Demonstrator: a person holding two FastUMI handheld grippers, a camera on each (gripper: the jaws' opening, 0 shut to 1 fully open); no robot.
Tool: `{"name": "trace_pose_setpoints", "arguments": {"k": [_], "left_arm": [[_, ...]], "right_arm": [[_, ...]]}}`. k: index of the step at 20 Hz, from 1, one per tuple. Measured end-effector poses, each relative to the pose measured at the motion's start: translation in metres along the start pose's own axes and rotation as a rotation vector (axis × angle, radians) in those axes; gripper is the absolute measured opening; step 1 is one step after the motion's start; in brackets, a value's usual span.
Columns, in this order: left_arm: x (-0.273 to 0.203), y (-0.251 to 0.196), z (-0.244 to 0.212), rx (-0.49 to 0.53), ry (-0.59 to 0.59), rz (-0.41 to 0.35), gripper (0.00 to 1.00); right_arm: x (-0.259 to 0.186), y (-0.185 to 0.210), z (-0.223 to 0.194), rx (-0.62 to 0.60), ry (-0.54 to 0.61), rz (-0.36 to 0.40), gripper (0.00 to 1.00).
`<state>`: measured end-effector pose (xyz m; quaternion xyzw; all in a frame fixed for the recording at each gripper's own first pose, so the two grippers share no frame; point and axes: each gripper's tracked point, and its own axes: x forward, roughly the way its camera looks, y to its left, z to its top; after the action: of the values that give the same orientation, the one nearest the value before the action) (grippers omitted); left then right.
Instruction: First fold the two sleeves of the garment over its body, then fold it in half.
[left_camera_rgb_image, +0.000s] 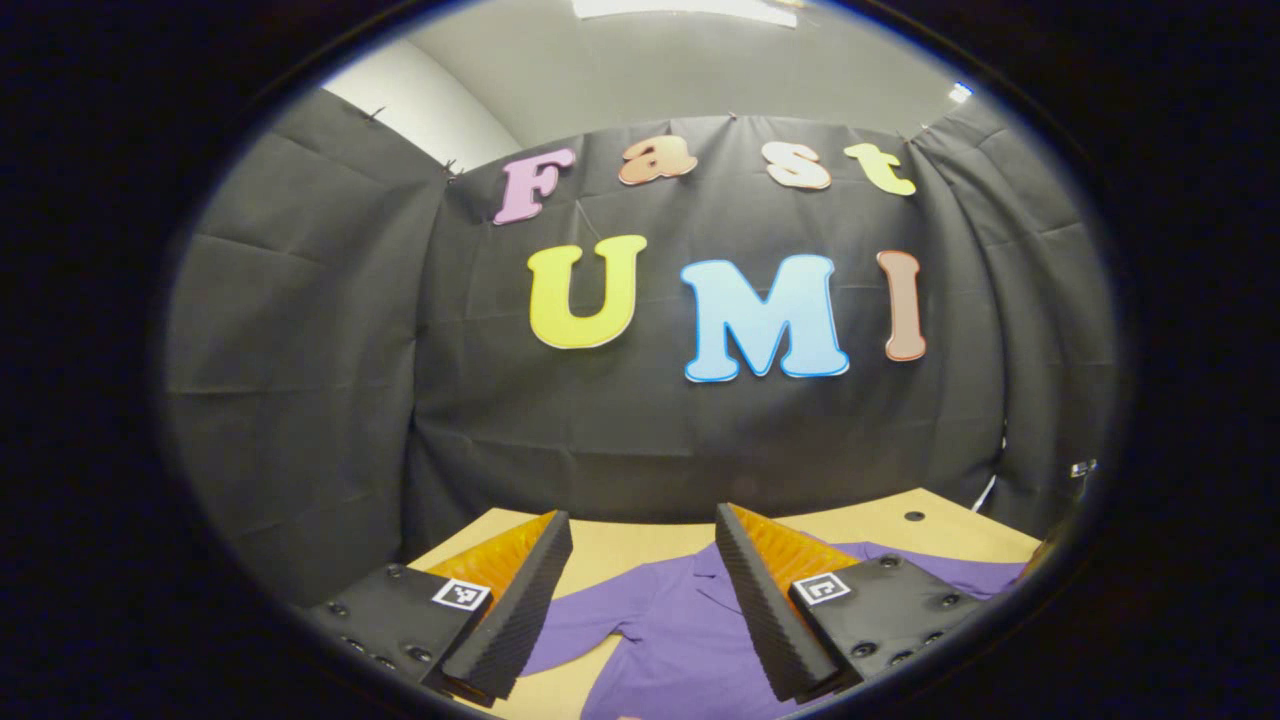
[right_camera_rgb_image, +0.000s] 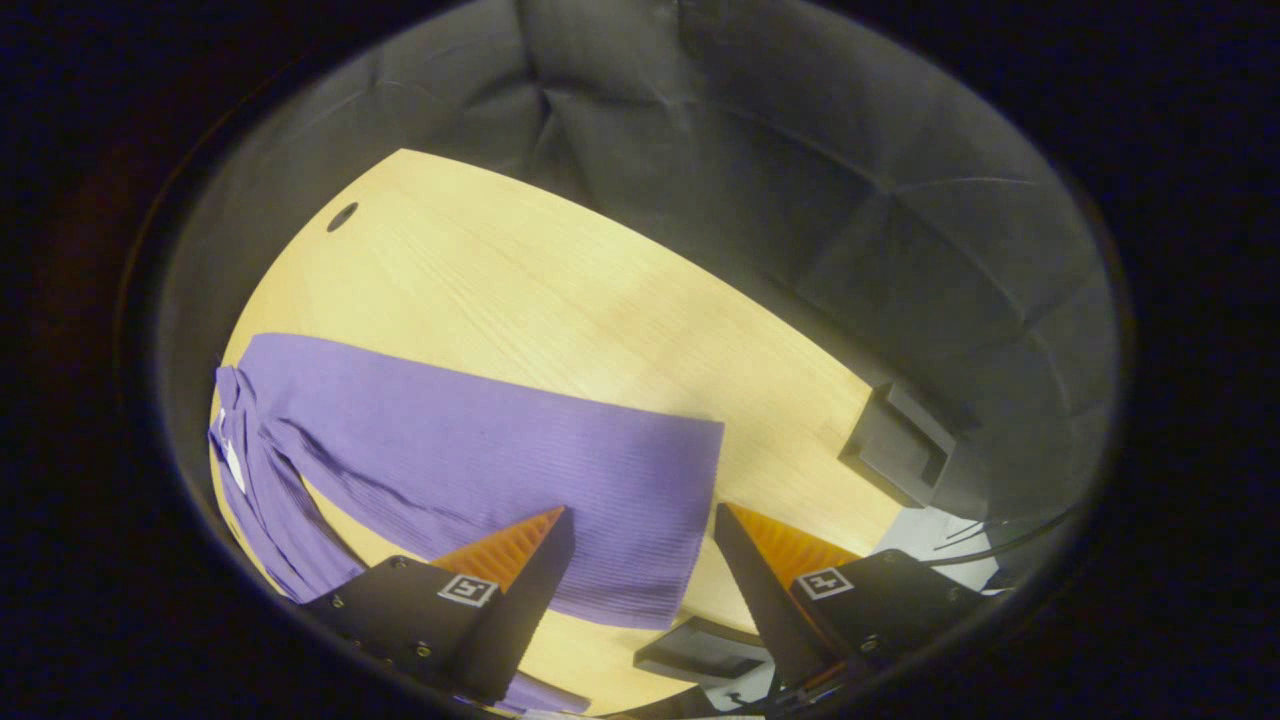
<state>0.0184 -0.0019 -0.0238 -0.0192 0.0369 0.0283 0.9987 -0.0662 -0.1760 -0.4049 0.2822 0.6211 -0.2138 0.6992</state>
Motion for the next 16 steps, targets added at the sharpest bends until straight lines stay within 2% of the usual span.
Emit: {"name": "trace_pose_setpoints", "arguments": {"k": [2, 3, 4, 6, 8, 9, 10, 12, 14, 15, 16], "left_arm": [[-0.001, 0.009, -0.002, 0.010, -0.001, 0.016, 0.95], [-0.002, 0.012, -0.003, 0.016, -0.001, 0.021, 0.95], [-0.002, 0.014, -0.004, 0.017, -0.002, 0.024, 0.95], [-0.002, 0.018, -0.004, 0.012, -0.004, 0.024, 0.95], [-0.002, 0.019, -0.003, 0.010, -0.009, 0.023, 0.95], [-0.003, 0.019, -0.004, 0.011, -0.012, 0.022, 0.95], [-0.004, 0.019, -0.003, 0.012, -0.014, 0.020, 0.95], [-0.005, 0.019, -0.004, 0.011, -0.014, 0.017, 0.95], [-0.006, 0.021, -0.005, 0.010, -0.015, 0.015, 0.95], [-0.006, 0.021, -0.005, 0.007, -0.017, 0.013, 0.95], [-0.007, 0.022, -0.005, 0.006, -0.016, 0.012, 0.94]], "right_arm": [[-0.001, 0.002, -0.002, -0.011, 0.019, -0.001, 0.94], [0.000, 0.002, -0.006, -0.015, 0.032, -0.002, 0.85], [-0.002, 0.003, -0.004, -0.017, 0.025, 0.008, 0.88], [-0.001, 0.005, -0.004, -0.010, 0.030, 0.004, 0.70], [0.000, 0.009, -0.004, -0.010, 0.015, 0.016, 0.64], [0.000, 0.011, -0.003, -0.009, 0.010, 0.012, 0.35], [-0.003, 0.014, -0.002, -0.031, -0.002, 0.033, 0.34], [-0.001, 0.019, -0.002, -0.019, -0.013, 0.038, 0.08], [0.003, 0.019, 0.003, -0.033, -0.046, 0.044, 0.11], [-0.002, 0.021, -0.003, -0.043, -0.035, 0.044, 0.02], [0.000, 0.021, 0.003, -0.062, -0.044, 0.049, 0.03]]}}
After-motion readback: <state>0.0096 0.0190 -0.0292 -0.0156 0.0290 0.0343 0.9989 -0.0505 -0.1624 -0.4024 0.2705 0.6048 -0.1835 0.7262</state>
